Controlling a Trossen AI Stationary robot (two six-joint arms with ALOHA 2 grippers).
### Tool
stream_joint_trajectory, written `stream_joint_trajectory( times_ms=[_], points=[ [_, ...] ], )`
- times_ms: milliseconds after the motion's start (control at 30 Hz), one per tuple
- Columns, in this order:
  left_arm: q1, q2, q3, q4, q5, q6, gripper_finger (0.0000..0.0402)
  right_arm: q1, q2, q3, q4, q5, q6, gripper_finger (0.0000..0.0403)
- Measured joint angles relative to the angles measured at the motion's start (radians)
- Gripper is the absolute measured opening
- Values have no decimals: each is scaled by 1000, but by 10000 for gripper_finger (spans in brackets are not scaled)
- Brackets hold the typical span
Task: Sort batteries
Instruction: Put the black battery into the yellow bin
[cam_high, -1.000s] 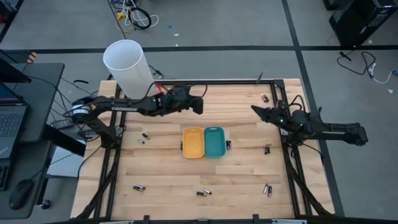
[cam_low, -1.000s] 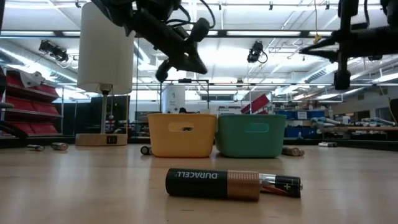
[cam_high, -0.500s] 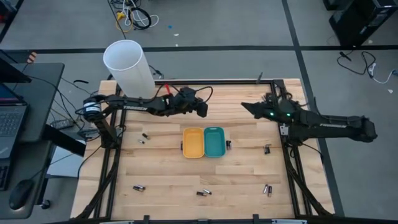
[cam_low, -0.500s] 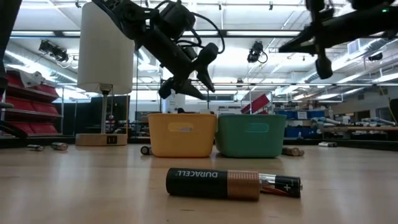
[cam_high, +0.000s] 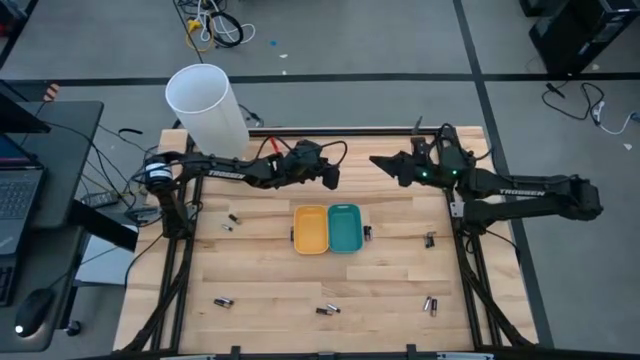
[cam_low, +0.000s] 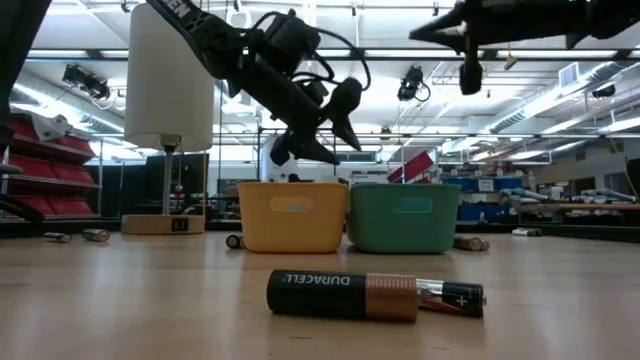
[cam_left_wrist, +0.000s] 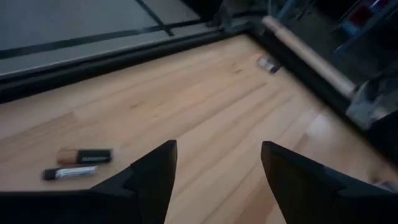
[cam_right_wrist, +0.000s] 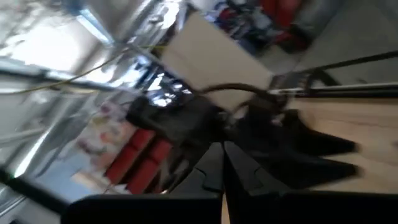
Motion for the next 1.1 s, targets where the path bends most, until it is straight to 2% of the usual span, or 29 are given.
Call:
stream_joint_trajectory(
  times_ms=[100, 267, 500, 600, 767, 900, 1100],
  points=[
    [6, 19, 15, -22, -2, 26, 251, -8, 16, 0, 5, -37, 28, 1],
    [16, 42, 106, -167, -4, 46, 250, -30, 33, -1, -62, -95, 71, 1],
    [16, 51, 201, -256, 10, 281, 250, -80, 33, -1, -122, -288, 56, 1],
    [18, 53, 231, -319, 28, 302, 245, -89, 27, -1, -125, -327, 63, 0],
    [34, 62, 241, -348, -14, 242, 221, -92, 24, -1, -126, -336, 24, 0],
    [56, 86, 241, -366, -20, 104, 207, -98, 23, -1, -129, -351, 53, 0],
    [88, 134, 239, -455, 15, -7, 227, -96, 23, -2, -164, -344, 46, 1]
  ],
)
